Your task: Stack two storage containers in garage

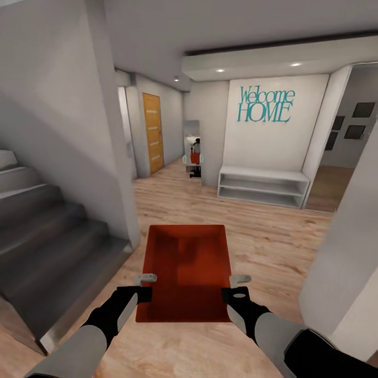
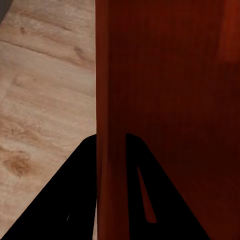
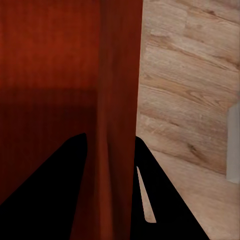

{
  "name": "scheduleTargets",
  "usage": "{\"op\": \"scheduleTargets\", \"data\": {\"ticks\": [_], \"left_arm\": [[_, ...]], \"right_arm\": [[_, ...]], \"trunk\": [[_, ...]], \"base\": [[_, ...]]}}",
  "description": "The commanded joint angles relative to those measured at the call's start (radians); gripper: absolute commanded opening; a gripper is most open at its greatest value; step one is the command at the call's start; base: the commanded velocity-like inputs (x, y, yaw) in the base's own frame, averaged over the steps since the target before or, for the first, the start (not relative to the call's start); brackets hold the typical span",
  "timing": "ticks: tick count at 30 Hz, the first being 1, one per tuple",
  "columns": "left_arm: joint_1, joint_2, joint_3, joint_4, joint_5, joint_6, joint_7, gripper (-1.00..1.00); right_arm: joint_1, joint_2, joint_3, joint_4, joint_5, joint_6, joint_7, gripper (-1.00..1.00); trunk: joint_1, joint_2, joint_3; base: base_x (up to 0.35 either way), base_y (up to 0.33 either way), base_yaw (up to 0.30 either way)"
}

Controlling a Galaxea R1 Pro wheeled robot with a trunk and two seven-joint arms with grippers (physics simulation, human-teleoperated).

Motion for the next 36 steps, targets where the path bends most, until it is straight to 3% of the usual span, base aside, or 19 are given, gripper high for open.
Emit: {"op": "scheduleTargets", "data": {"ticks": [1,17,36], "left_arm": [[-0.001,-0.009,0.005,-0.01,-0.028,-0.029,0.013,-1.0],[-0.001,-0.009,0.005,-0.01,-0.028,-0.029,0.013,-1.0],[-0.001,-0.009,0.005,-0.01,-0.028,-0.029,0.013,-1.0]], "right_arm": [[-0.001,0.0,0.005,0.004,-0.024,-0.002,-0.084,-1.0],[0.0,0.0,0.005,0.004,-0.023,0.0,-0.087,-1.0],[0.0,0.001,0.005,0.004,-0.023,0.0,-0.087,-1.0]], "trunk": [[0.001,-0.001,-0.002],[0.001,-0.001,-0.002],[0.001,-0.001,-0.002]], "base": [[0.322,0.0,0.0],[0.322,0.0,-0.141],[0.322,0.0,-0.008]]}}
